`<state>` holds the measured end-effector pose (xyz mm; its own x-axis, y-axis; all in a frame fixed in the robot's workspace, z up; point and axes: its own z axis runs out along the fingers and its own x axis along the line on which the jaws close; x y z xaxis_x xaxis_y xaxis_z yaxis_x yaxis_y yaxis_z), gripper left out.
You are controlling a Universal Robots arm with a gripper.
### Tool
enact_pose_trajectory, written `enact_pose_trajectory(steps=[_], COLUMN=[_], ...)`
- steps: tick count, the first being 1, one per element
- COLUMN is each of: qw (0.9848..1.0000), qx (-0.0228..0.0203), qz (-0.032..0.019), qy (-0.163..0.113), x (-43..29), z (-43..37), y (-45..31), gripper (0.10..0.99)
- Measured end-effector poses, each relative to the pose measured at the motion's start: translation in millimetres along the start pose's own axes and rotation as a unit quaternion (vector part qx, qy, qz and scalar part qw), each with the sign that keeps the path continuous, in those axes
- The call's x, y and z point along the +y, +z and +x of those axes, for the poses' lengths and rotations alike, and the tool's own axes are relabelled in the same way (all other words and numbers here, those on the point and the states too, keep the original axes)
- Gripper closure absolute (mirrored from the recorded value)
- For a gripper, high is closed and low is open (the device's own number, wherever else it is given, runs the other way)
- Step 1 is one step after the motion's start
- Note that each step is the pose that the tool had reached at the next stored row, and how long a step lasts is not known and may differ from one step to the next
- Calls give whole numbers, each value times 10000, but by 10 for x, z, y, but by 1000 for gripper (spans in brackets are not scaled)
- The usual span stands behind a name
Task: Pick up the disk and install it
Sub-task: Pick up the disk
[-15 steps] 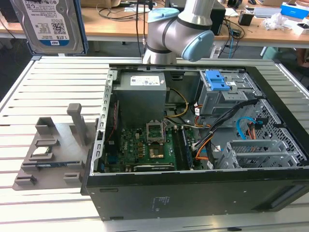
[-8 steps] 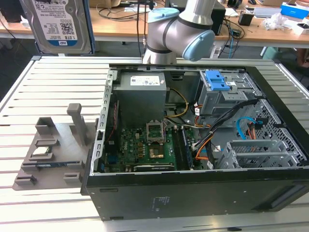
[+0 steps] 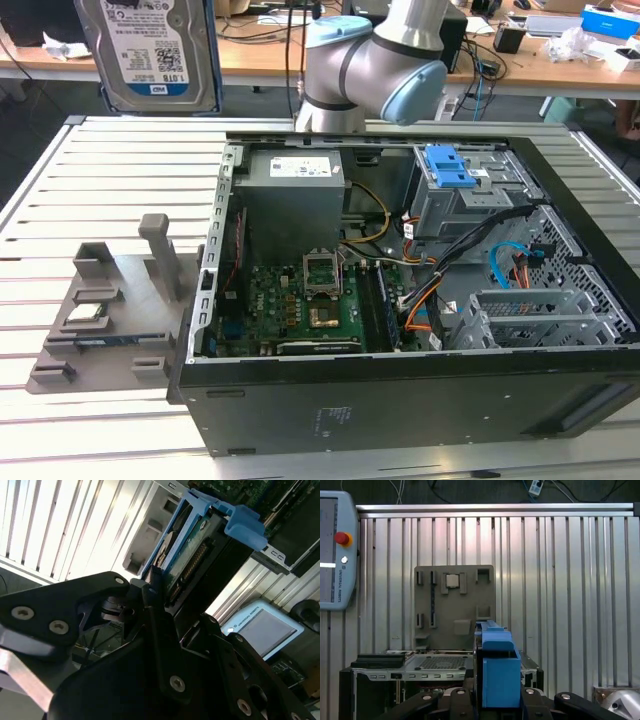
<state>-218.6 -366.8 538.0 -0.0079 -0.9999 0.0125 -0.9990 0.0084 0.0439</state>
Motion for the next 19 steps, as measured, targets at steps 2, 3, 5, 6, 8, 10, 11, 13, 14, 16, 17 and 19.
enact_pose_trajectory(steps=[2,3,5,6,8,10,11,13,14,16,17,19], qw=[10000,10000,10000,10000,10000,10000,10000,10000,10000,10000,10000,10000], qx=[1,1,1,1,2,2,2,3,3,4,4,6], qz=[0,0,0,1,0,0,0,0,0,0,0,0], qy=[0,0,-1,0,0,0,0,0,0,1,0,1], x=[-45,-69,-116,-143,-195,-235,-269,-319,-353,-399,-435,-535], z=[0,0,0,-1,-1,-2,-2,-2,-3,-3,-3,-4], y=[-2,-3,-5,-6,-8,-10,-11,-14,-15,-17,-19,-23], gripper=[725,725,725,725,725,725,725,725,725,725,725,725])
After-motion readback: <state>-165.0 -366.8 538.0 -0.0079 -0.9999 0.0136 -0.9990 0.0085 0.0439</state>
